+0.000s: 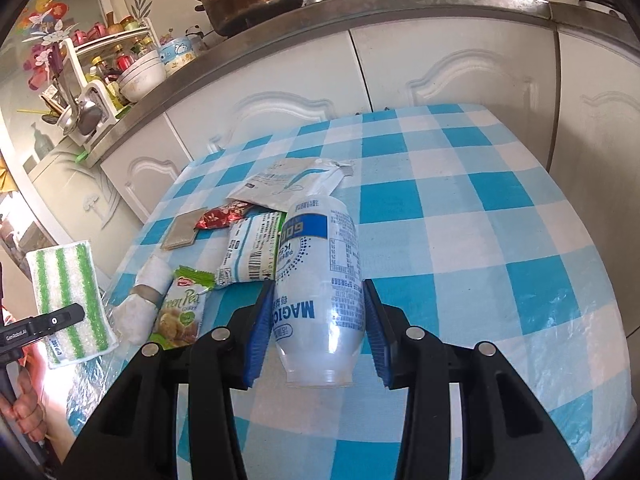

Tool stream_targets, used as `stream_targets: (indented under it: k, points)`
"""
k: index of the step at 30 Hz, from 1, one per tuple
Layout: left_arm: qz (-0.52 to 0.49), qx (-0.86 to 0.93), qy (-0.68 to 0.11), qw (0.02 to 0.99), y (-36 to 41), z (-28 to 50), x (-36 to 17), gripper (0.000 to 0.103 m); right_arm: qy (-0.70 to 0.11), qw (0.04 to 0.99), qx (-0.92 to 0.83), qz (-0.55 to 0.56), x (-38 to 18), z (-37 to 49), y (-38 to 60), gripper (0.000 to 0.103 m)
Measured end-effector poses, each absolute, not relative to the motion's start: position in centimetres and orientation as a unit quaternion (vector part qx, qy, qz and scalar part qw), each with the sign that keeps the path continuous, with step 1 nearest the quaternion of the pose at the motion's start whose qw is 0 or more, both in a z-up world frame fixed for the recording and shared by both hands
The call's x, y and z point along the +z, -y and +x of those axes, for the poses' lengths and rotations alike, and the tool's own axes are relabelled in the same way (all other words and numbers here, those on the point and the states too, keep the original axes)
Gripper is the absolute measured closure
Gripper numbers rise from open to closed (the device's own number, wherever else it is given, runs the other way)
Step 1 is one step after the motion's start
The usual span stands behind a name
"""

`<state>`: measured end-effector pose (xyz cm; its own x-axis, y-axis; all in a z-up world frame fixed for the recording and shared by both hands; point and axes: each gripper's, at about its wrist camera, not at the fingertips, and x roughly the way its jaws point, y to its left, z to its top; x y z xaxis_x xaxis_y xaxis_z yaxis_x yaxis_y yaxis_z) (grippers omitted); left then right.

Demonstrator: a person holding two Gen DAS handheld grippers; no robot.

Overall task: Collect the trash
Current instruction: 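Grasp the MAGICDAY milk bottle with the right tool, then carry pad and bottle over the red bucket and open both tools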

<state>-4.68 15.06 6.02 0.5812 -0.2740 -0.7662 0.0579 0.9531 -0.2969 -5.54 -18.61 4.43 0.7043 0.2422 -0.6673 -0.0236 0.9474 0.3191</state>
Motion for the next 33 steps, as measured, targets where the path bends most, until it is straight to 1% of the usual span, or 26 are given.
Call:
stream_targets:
  k: [16,27,33]
  points:
    - [-0.174,-0.029,-0.444,0.879,-26.1,-7.8,3.7,0.079,-0.392,0.900,0.162,0.100,7.5,-6.4,8.1,0.059]
    - [-0.220,-0.003,-0.422,0.879,-31.8,-9.6,3.2,0.079,-0.410,0.866,0.282,0.055,8.9,-5.6,-3.3,0.059]
    - [-0.229,0.029,-0.431,0.872,-34.5,-10.0,1.4,0.079,-0.427,0.835,0.345,0.029,8.7,-4.6,-10.0,0.059]
